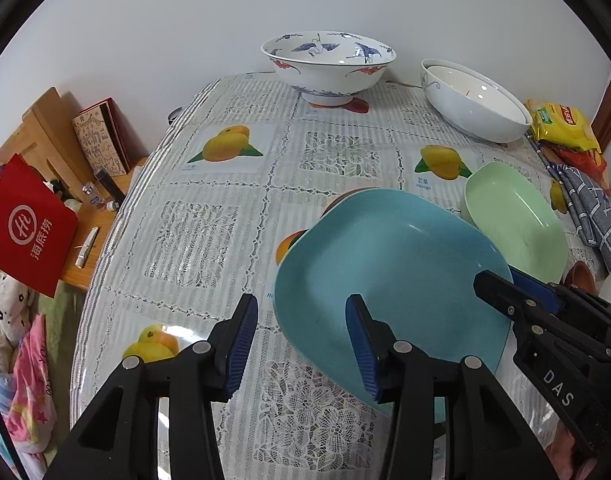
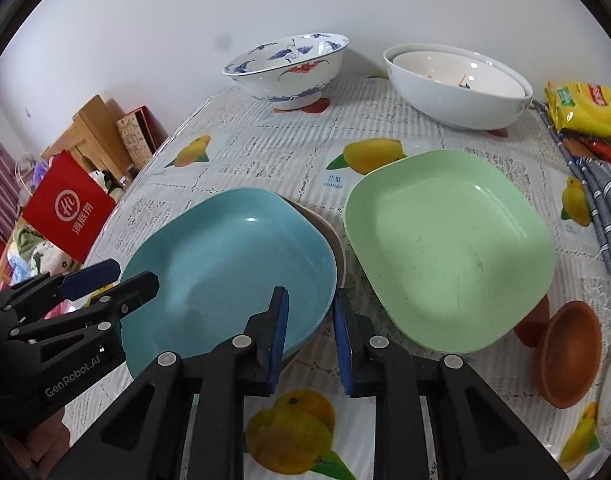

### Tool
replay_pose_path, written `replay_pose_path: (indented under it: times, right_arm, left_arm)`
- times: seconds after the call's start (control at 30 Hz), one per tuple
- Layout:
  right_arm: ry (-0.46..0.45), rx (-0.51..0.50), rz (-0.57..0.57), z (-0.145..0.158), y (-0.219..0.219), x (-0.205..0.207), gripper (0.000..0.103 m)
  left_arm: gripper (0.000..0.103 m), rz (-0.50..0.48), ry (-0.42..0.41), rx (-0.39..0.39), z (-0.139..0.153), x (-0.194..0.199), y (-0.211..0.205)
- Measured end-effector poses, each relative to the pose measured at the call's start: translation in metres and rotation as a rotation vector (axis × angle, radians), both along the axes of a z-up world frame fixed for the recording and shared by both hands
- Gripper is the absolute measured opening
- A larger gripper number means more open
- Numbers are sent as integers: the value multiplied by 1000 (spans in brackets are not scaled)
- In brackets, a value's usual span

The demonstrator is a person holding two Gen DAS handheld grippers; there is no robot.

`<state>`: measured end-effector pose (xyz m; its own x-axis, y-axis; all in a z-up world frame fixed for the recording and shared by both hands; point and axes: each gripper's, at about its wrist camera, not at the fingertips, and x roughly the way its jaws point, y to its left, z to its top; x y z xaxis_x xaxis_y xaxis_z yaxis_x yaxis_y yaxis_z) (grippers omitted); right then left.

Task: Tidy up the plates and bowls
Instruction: 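Lower the light-blue plate onto the pink plate and open both grippers, then move both grippers to the rim of the pale-green plate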

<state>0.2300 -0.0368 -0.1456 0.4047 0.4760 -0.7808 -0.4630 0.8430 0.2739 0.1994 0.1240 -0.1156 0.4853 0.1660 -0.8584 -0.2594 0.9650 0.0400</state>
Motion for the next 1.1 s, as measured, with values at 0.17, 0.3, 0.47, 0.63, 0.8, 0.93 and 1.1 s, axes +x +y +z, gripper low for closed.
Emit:
replay_pose_path:
  times: [0.17,0.3,0.47,0.63,0.8,0.93,1.1]
  right_arm:
    - [-25,32,-40,13,-18,5,33]
    - [-72,40,-119,28,-45,8,42]
    - [-75,58,-198,38,-78,17,48]
    - [-96,25,-254,55,-100,29,48]
    - [-144,-65,-262,73,-115,36,48]
    - [-147,-83,-259,69,-125,43,53]
    - [-70,-55,-261,42,-133,52,56]
  left_arm:
    - [43,-21,-16,-11,5,4,-5]
    - [43,-43,-35,-1,18,7,-11]
    - [44,-71,-66,6,36,13,-21]
    - [44,-105,-88,-11,46,23,-35]
    - [44,-127,-91,-15,48,36,-52]
    - [44,-141,-89,-30,45,45,-65]
    - [44,-191,-75,-39,39,61,-80]
